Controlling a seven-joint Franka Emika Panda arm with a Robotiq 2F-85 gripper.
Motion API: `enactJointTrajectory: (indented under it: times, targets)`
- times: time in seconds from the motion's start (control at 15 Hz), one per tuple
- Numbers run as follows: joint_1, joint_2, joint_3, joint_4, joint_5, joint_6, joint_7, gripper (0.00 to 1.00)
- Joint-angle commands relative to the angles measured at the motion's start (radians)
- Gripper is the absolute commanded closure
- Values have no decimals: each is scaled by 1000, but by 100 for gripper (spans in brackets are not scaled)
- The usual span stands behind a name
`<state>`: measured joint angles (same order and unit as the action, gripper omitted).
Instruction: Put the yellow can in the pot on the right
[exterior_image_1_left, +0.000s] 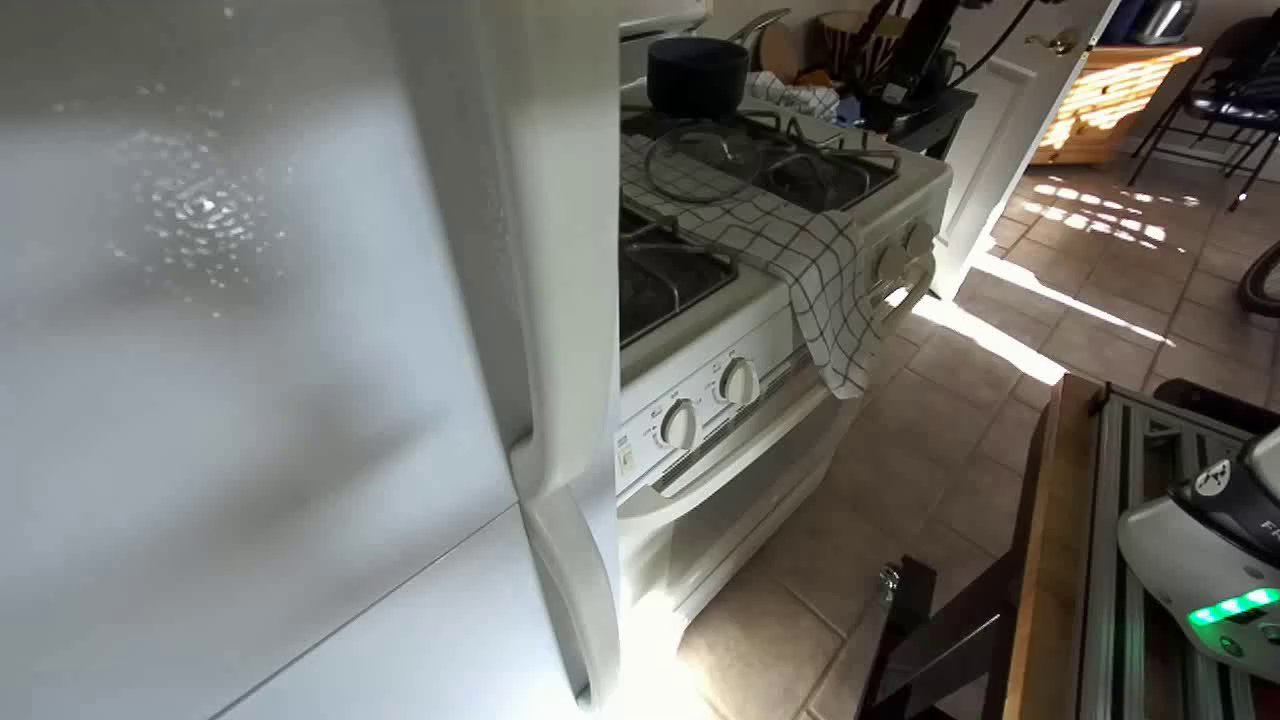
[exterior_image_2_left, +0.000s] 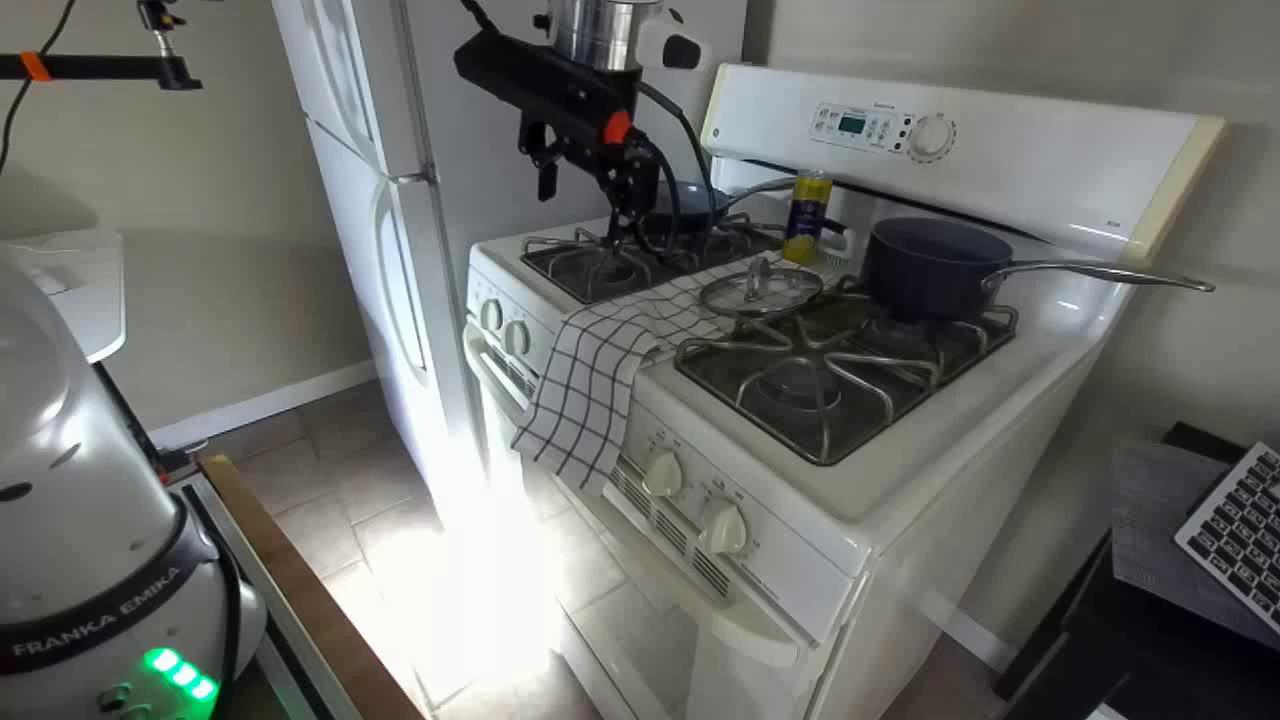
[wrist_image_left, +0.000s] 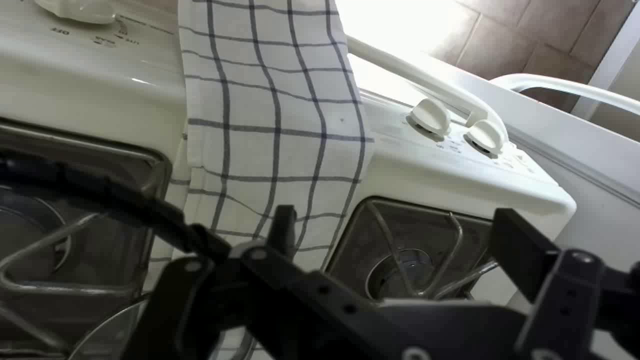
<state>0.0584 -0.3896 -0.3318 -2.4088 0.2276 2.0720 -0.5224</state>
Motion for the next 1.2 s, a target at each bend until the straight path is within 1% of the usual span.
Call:
enactJointTrajectory:
  times: [0.0, 0.13, 0.4, 0.6, 0.73, 0.87, 1.13]
  targets:
    - [-34, 5, 31, 2, 14, -5, -11, 0]
    - [-42, 7, 41, 10, -3, 12, -1, 0]
    - [-75, 39, 65, 77, -53, 83, 7, 0]
    - [-80, 94, 51, 162, -48, 144, -27, 0]
    - [-72, 135, 40, 218, -17, 202, -74, 0]
    - [-73, 195, 42, 280, -6, 278, -106, 0]
    - [-95, 355, 92, 413, -103, 402, -67, 0]
